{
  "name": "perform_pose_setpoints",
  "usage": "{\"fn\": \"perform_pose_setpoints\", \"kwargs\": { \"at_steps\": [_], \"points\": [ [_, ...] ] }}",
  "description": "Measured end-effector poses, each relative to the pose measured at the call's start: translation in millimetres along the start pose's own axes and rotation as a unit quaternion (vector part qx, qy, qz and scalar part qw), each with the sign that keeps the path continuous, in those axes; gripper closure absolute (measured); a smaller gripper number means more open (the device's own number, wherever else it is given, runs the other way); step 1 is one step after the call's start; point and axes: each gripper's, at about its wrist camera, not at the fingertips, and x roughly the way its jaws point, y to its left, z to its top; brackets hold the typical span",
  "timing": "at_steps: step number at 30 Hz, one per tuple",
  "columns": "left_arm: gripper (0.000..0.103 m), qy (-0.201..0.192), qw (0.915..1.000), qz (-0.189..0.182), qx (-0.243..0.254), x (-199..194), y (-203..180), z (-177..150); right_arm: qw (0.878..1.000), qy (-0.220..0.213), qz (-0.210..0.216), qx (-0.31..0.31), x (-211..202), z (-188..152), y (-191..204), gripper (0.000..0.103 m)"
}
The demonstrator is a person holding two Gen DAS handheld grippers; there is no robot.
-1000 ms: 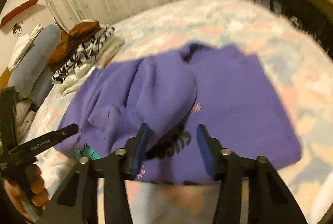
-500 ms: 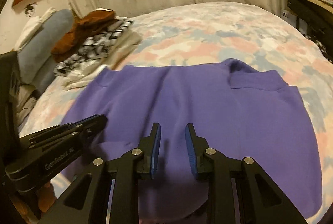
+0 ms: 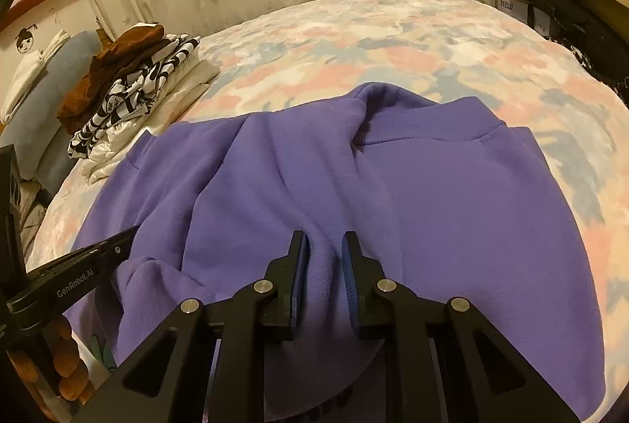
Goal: Fold large clothes
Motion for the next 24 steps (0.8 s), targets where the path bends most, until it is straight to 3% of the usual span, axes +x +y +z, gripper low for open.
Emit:
{"fn": "perform_pose_setpoints", "kwargs": {
  "at_steps": [13, 17, 24],
  "points": [
    [0.102, 0.017, 0.9998, 0.007, -0.007, -25.7, -7.8, 0.4, 0.999, 0.005, 0.025, 0.037, -32.1, -3.7, 10.0, 0.084],
    [0.100, 0.018, 0.9997, 0.009, -0.012, -44.0, -8.1, -4.5, 0.999, 0.002, 0.028, 0.044, -53.3, -11.1, 14.2, 0.075],
    [0.095, 0.018, 0.9997, 0.015, -0.004, -83.9, -9.9, -26.7, 0.999, -0.012, 0.031, 0.025, -94.3, -26.7, 30.4, 0.070]
  ]
}}
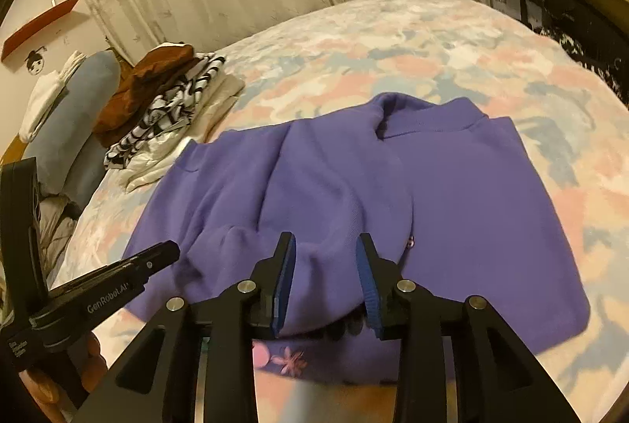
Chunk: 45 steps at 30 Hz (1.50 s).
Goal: Fold large clothes
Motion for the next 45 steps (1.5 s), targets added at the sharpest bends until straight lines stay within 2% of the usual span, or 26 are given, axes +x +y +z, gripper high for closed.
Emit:
{"fn": "perform_pose_setpoints", "kwargs": {
  "at_steps": [14, 19, 21, 22, 23, 26, 29, 32, 38, 43, 45],
  "points": [
    [0.094, -0.009, 1.0000, -0.001, 0.003, -63.4, 0.7, -43.2, 1.000, -0.010, 0.003, -0.016, -68.2, -47.1, 25.3, 0.067],
    [0.093, -0.010, 0.9998, -0.018, 0.001, -75.8, -2.8, -50.5, 0.999, -0.025, -0.009, -0.040, -89.8, -62.1, 35.0, 0.063],
    [0.077, -0.009, 0.9993, -0.035, -0.004, -79.2, 0.0, -53.3, 0.998, -0.035, -0.011, -0.052, -100.4, -67.7, 40.9, 0.059],
    [0.058, -0.008, 0.9989, -0.045, -0.009, -81.0, 3.3, -55.2, 0.998, -0.038, -0.011, -0.056, -103.7, -67.6, 41.7, 0.059],
    [0.043, -0.012, 0.9984, -0.054, -0.016, -83.9, 6.9, -58.0, 0.997, -0.041, -0.009, -0.062, -107.6, -69.4, 44.4, 0.059],
    [0.040, -0.029, 0.9968, -0.069, -0.029, -88.7, 18.2, -64.6, 0.996, -0.046, -0.001, -0.074, -113.8, -72.4, 52.9, 0.059],
    [0.040, -0.024, 0.9953, -0.080, -0.050, -82.0, 32.2, -71.0, 0.995, -0.055, 0.001, -0.085, -114.8, -73.2, 58.8, 0.059],
    [0.040, -0.007, 0.9917, -0.098, -0.082, -65.9, 49.0, -77.3, 0.994, -0.060, 0.005, -0.095, -111.1, -74.0, 64.7, 0.060],
    [0.040, 0.007, 0.9839, -0.110, -0.140, -27.8, 79.0, -81.2, 0.993, -0.053, 0.009, -0.108, -88.2, -68.5, 69.3, 0.067],
    [0.040, 0.036, 0.9614, -0.142, -0.233, 5.9, 112.6, -91.4, 0.993, -0.040, 0.008, -0.114, -59.7, -57.1, 68.7, 0.067],
    [0.040, 0.026, 0.9597, -0.144, -0.240, 11.2, 117.4, -91.4, 0.993, -0.034, 0.012, -0.109, -47.7, -53.7, 67.5, 0.067]
  ]
}}
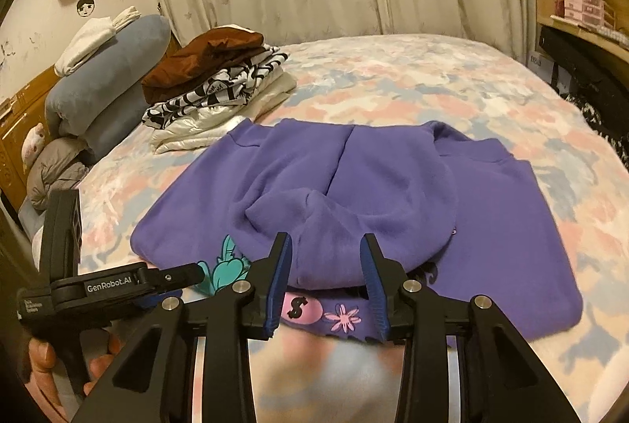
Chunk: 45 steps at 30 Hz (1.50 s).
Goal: Fold large clothes
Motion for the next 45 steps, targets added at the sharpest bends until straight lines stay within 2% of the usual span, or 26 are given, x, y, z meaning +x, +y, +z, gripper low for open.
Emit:
{"fn": "perform_pose_setpoints", "kwargs": {
  "at_steps": [4, 10, 12, 15, 17, 20, 23, 25, 31, 33, 40, 45],
  "points": [
    [0.040, -0.029, 0.9995, 0.008, 0.006, 10.0, 2.9, 12.9, 1.000, 0.011, 0.006, 0.013, 25.8, 4.3, -2.0, 0.067],
    [0.040, -0.035, 0.9993, 0.008, -0.008, 30.8, 10.9, 49.0, 1.000, 0.015, 0.002, 0.007, 52.7, 14.7, -4.3, 0.067],
    [0.044, -0.043, 0.9990, 0.013, -0.004, 34.9, 11.0, 60.7, 1.000, 0.013, -0.001, 0.009, 59.6, 23.3, -6.5, 0.067],
    [0.058, -0.063, 0.9978, 0.024, -0.003, 36.6, 14.6, 75.1, 1.000, 0.011, -0.010, 0.009, 77.3, 41.8, -9.2, 0.071],
    [0.075, -0.075, 0.9970, 0.019, -0.006, 37.2, 15.1, 83.3, 1.000, 0.014, -0.014, 0.005, 92.4, 52.7, -9.9, 0.075],
    [0.086, -0.100, 0.9939, 0.032, 0.034, 30.9, 1.7, 85.0, 0.998, 0.050, -0.028, -0.005, 130.8, 60.3, -8.4, 0.081],
    [0.088, -0.142, 0.9820, 0.054, 0.112, 16.1, -30.0, 75.6, 0.994, 0.098, -0.024, -0.028, 168.0, 53.6, -3.8, 0.081],
    [0.089, -0.164, 0.9736, 0.057, 0.149, 8.4, -49.5, 70.6, 0.994, 0.096, -0.027, -0.046, 175.9, 51.4, -1.2, 0.081],
    [0.089, -0.205, 0.9434, 0.047, 0.256, -9.7, -112.0, 46.9, 0.995, 0.092, -0.005, -0.025, 190.0, 49.1, -12.0, 0.081],
    [0.089, -0.210, 0.9355, 0.043, 0.281, -13.3, -128.9, 37.9, 0.996, 0.090, 0.001, -0.017, 186.4, 44.7, -11.8, 0.081],
    [0.089, -0.207, 0.9194, 0.026, 0.333, -20.9, -186.0, 10.5, 0.994, 0.095, 0.042, 0.034, 179.5, 44.6, -33.3, 0.081],
    [0.089, -0.208, 0.9037, 0.014, 0.374, -20.3, -225.0, -8.7, 0.989, 0.096, 0.084, 0.079, 151.9, 46.5, -64.6, 0.081]
  ]
}}
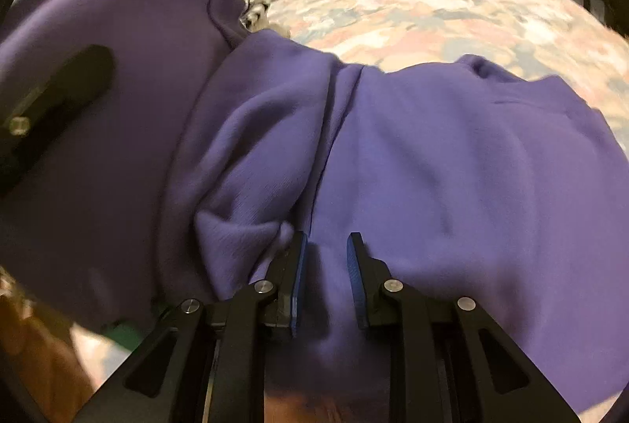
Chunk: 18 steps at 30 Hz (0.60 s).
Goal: Fold large clothes
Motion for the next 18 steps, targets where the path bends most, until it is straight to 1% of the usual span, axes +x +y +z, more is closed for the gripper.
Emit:
{"fn": "perform_pose_setpoints", "kwargs": {
  "at_steps": [1, 4, 6, 8, 11, 15, 18],
  "points": [
    [0.089, 0.001, 1.0000, -0.005, 0.006, -0.5, -10.8, 2.3, 1.000, -0.009, 0.010, 0.015, -14.3, -0.8, -11.4, 0.081],
    [0.089, 0.002, 0.9995, -0.022, 0.024, 0.3, -44.4, 6.8, 0.998, -0.046, 0.004, 0.046, -52.9, -3.8, -44.1, 0.081],
    [0.089, 0.004, 0.9986, -0.033, 0.040, 1.4, -72.1, 7.3, 0.995, -0.071, -0.031, 0.067, -74.4, -6.3, -64.7, 0.081],
    [0.089, 0.008, 0.9973, -0.044, 0.058, 6.0, -97.1, 6.9, 0.987, -0.102, -0.079, 0.093, -98.8, -9.3, -91.6, 0.081],
    [0.089, 0.021, 0.9941, -0.061, 0.087, 17.3, -137.3, -0.6, 0.972, -0.143, -0.120, 0.140, -128.6, -15.6, -129.6, 0.081],
    [0.089, 0.061, 0.9863, -0.079, 0.131, 40.8, -194.3, -26.1, 0.955, -0.179, -0.143, 0.189, -153.0, -28.7, -165.7, 0.081],
    [0.089, 0.084, 0.9792, -0.080, 0.167, 59.9, -225.5, -48.8, 0.948, -0.186, -0.149, 0.211, -159.2, -37.2, -186.1, 0.081]
  ]
}}
